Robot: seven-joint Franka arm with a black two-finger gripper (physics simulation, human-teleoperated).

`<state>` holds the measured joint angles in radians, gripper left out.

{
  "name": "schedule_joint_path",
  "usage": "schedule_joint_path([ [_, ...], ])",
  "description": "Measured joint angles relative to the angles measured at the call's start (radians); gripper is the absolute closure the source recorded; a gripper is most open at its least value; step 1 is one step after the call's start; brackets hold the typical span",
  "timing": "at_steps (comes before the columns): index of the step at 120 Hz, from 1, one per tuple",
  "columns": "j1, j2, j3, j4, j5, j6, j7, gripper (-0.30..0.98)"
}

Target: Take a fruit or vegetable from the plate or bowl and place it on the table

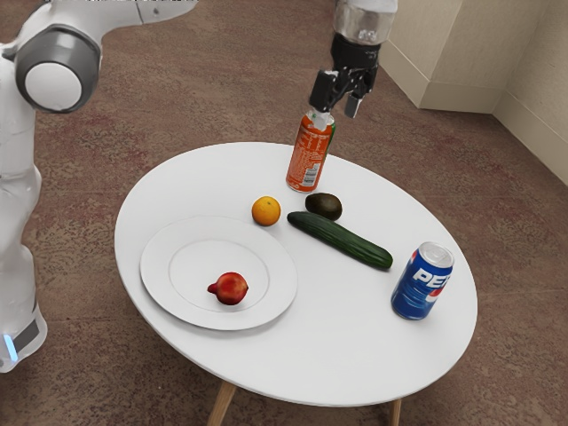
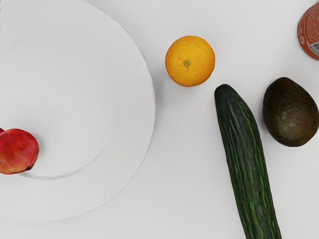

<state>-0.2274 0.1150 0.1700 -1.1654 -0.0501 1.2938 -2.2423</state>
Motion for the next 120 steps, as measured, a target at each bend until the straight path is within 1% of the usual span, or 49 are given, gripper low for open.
schedule_joint_path([
  [17,0.001,0.013,-0.004,0.002,-0.006,0.003,-0.041,0.00],
  [35,-0.038,-0.034,-0.019,-0.003,-0.023,-0.005,-0.063,0.00],
  [55,-0.050,-0.012,-0.023,-0.012,-0.048,-0.013,0.033,0.00],
  [63,-0.076,-0.005,-0.019,-0.030,-0.059,0.004,0.078,0.00],
  [66,-0.103,-0.037,-0.010,-0.088,-0.062,0.019,0.094,0.00],
  [77,-0.187,-0.232,0.004,-0.415,-0.069,0.125,0.147,0.00],
  [86,-0.164,-0.363,-0.023,-0.642,-0.072,0.230,0.185,0.00],
  [92,-0.160,-0.424,-0.037,-0.764,-0.077,0.304,0.207,0.00],
  [102,-0.155,-0.465,-0.066,-0.860,-0.092,0.403,0.241,0.00],
  [113,-0.145,-0.493,-0.075,-0.912,-0.111,0.479,0.275,0.00],
  [120,-0.127,-0.508,-0.098,-0.935,-0.125,0.513,0.295,0.00],
])
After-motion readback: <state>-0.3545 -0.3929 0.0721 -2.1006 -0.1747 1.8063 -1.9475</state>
